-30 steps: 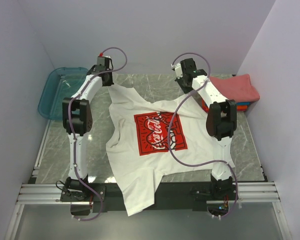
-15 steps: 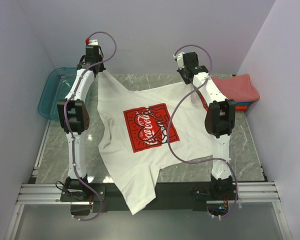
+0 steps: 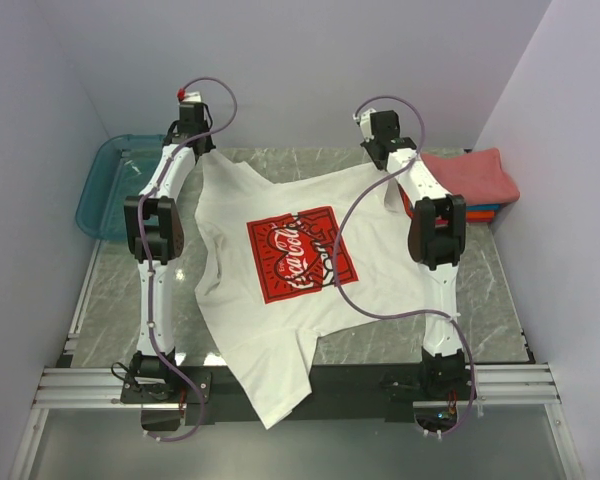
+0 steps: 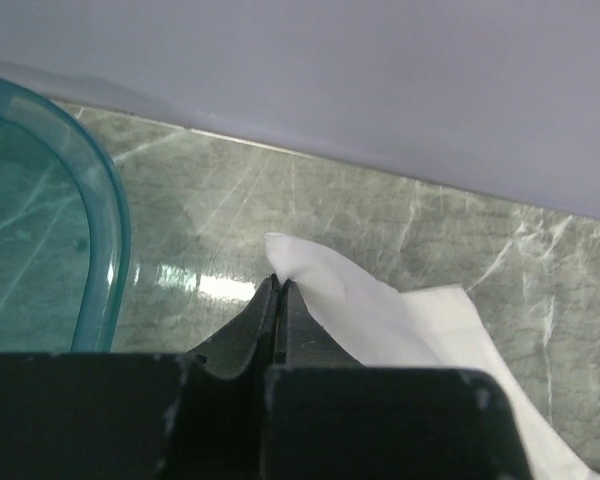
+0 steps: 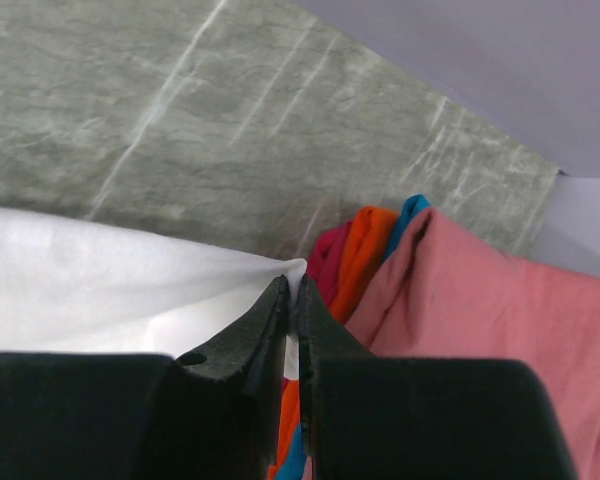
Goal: Fold and stack the t-shirts
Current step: Flatten the tshirt out
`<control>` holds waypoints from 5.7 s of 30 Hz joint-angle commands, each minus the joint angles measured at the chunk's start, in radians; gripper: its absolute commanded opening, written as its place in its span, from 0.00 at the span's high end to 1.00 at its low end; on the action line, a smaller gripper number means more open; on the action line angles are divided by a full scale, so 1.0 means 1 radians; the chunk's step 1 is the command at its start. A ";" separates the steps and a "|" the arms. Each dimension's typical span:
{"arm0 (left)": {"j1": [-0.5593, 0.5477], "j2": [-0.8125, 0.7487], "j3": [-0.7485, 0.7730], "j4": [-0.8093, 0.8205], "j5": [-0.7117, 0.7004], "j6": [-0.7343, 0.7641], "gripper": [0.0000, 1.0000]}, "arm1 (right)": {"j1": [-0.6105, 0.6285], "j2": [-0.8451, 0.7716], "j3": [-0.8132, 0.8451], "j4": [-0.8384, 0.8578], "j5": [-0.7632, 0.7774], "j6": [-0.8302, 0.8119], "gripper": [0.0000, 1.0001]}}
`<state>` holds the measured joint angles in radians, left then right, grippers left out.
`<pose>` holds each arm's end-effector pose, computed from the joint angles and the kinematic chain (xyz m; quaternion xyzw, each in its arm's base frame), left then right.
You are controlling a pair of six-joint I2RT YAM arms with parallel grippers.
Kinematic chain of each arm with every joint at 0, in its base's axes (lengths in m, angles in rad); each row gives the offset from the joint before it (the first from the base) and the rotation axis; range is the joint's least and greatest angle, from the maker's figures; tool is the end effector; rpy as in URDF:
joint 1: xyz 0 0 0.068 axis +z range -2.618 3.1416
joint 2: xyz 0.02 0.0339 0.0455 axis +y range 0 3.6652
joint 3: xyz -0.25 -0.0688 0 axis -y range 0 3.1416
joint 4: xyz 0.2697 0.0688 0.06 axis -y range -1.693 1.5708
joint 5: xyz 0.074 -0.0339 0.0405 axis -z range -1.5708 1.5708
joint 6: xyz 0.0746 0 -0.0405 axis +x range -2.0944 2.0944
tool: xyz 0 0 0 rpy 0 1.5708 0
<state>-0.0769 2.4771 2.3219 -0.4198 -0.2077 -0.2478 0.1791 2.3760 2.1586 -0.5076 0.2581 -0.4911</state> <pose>0.6153 -0.0320 0.2053 -0.1239 0.8664 0.0131 0.4835 0.5799 0.0856 0.1903 -0.2475 0.8714 -0.1792 0.3838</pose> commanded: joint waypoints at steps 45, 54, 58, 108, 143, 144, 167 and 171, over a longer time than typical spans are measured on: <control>0.003 -0.044 0.077 0.183 0.028 -0.090 0.39 | 0.026 0.169 0.222 0.348 0.228 -0.224 0.38; 0.005 -0.482 -0.358 0.205 0.197 -0.123 0.31 | 0.026 -0.170 -0.048 -0.008 -0.313 -0.099 0.16; 0.003 -0.697 -0.699 0.199 0.301 -0.183 0.30 | 0.025 -0.377 -0.262 -0.207 -0.812 -0.141 0.22; -0.077 -0.751 -1.239 0.164 0.113 -0.260 0.59 | 0.057 -0.652 -0.824 -0.184 -0.999 -0.050 0.29; -0.003 -0.784 -1.253 0.101 -0.130 -0.283 0.99 | 0.057 -0.649 -0.821 -0.193 -0.982 -0.061 0.29; 0.000 -0.776 -1.256 0.090 -0.142 -0.295 0.99 | 0.056 -0.647 -0.821 -0.193 -0.982 -0.060 0.30; 0.029 -1.437 -1.680 0.133 0.315 -0.531 0.35 | -0.202 -0.788 -0.985 -0.348 -0.829 -0.254 0.32; -0.001 -1.579 -1.826 0.067 0.464 -0.633 0.37 | -0.288 -0.850 -1.117 -0.371 -0.746 -0.339 0.32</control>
<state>-0.0544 0.9405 0.5694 -0.3012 0.0666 -0.7685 -0.0822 1.5837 1.1164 -0.8047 -0.5545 -0.7231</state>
